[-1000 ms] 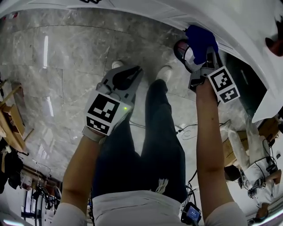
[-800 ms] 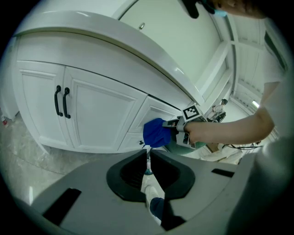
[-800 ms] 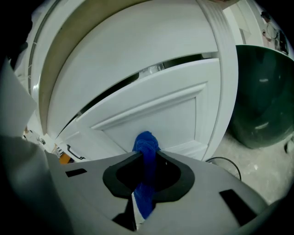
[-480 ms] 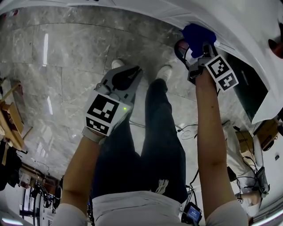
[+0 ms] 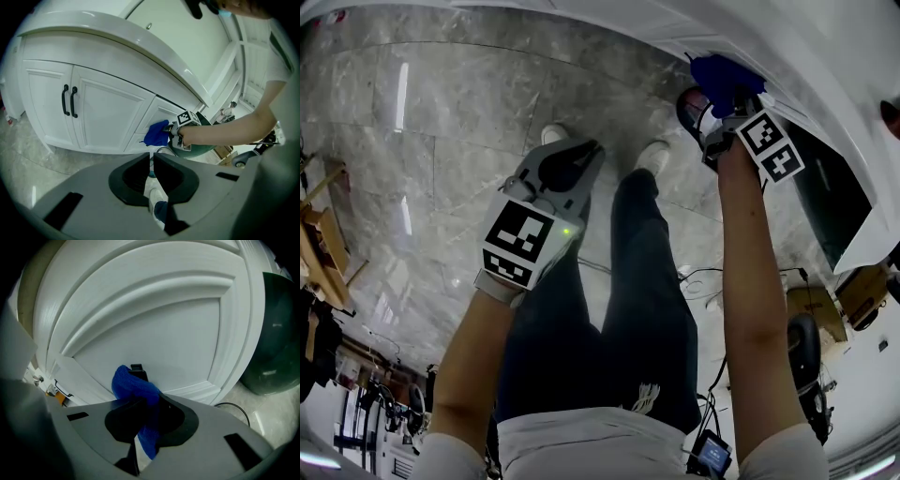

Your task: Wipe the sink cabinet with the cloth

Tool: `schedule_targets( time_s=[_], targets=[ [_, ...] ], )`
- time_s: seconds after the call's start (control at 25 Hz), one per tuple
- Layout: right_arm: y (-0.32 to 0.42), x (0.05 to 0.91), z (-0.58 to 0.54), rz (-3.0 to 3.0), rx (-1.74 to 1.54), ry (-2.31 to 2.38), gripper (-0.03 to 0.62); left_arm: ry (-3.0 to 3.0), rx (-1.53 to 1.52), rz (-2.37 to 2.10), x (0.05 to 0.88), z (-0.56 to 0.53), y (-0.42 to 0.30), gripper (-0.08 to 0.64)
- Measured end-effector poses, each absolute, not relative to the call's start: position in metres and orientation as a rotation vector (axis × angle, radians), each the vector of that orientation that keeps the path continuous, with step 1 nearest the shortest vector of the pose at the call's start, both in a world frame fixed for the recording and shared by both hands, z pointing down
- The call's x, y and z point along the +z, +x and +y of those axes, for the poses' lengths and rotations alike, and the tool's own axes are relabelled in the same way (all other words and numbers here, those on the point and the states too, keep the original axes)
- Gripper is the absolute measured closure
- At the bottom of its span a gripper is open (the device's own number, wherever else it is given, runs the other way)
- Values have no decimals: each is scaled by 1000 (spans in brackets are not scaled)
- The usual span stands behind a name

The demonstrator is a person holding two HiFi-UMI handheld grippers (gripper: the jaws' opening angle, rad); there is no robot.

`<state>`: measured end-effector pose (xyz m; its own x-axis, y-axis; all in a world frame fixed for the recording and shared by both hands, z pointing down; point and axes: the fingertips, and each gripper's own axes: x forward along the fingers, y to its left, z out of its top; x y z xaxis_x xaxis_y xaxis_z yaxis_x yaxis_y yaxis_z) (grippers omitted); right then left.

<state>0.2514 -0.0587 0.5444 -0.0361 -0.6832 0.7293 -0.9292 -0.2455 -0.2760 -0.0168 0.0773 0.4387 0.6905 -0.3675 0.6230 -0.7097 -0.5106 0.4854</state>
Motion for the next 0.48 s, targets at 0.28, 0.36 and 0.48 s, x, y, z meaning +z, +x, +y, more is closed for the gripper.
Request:
schedule_targets(
  time_s=[0.28, 0.36, 0.48],
  targets=[
    [255, 554, -69, -1758, 1073, 1936, 535, 2128, 587, -846, 441, 74, -14, 549],
    [255, 556, -69, -1770, 1046, 1921, 535, 2125, 586, -851, 441, 72, -12, 549],
    [251, 556, -69, -1792, 998, 1875, 535, 2125, 583, -858, 440, 70, -9, 549]
  ],
)
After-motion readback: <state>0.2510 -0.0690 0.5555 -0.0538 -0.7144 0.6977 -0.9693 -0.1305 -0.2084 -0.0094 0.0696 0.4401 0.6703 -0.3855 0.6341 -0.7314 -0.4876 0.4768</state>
